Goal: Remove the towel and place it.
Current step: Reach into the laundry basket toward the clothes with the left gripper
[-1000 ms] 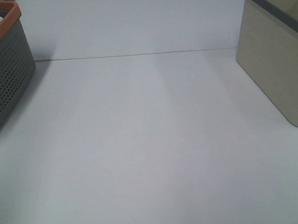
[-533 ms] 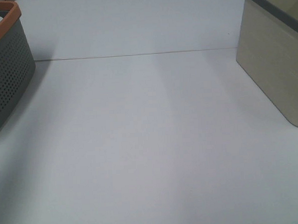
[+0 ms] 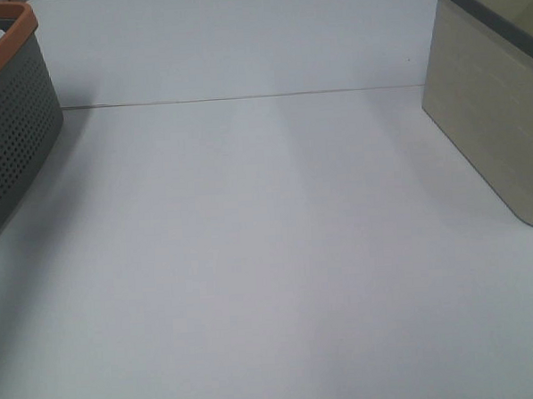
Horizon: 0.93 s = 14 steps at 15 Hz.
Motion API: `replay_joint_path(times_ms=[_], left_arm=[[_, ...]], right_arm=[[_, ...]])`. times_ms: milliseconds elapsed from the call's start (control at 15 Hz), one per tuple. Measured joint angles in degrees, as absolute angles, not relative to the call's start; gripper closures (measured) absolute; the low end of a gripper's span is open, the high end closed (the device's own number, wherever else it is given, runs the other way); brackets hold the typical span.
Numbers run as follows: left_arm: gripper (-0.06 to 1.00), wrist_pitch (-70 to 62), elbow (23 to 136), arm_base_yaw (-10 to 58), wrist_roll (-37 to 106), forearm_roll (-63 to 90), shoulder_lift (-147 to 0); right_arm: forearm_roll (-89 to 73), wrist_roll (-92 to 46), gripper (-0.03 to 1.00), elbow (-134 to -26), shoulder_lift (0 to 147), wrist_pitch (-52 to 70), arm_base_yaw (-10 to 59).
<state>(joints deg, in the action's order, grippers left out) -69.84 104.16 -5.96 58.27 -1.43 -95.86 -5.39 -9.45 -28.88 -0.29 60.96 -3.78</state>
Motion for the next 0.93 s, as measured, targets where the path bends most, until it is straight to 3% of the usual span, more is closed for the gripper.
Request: replay_joint_path(times_ms=[600,933], left_arm=[[-0.02,-61.71,107.83,-16.67,66.46,-2.52,-112.47],[0.06,-48.59,107.83,-16.96,78.21,-1.55,-120.03]], right_arm=[[-5.39,-9.45,0.37,-28.88,-0.29,60.96,-3.78],[-5.39,-9.45,0.37,-28.88,-0.29,60.96,-3.78]])
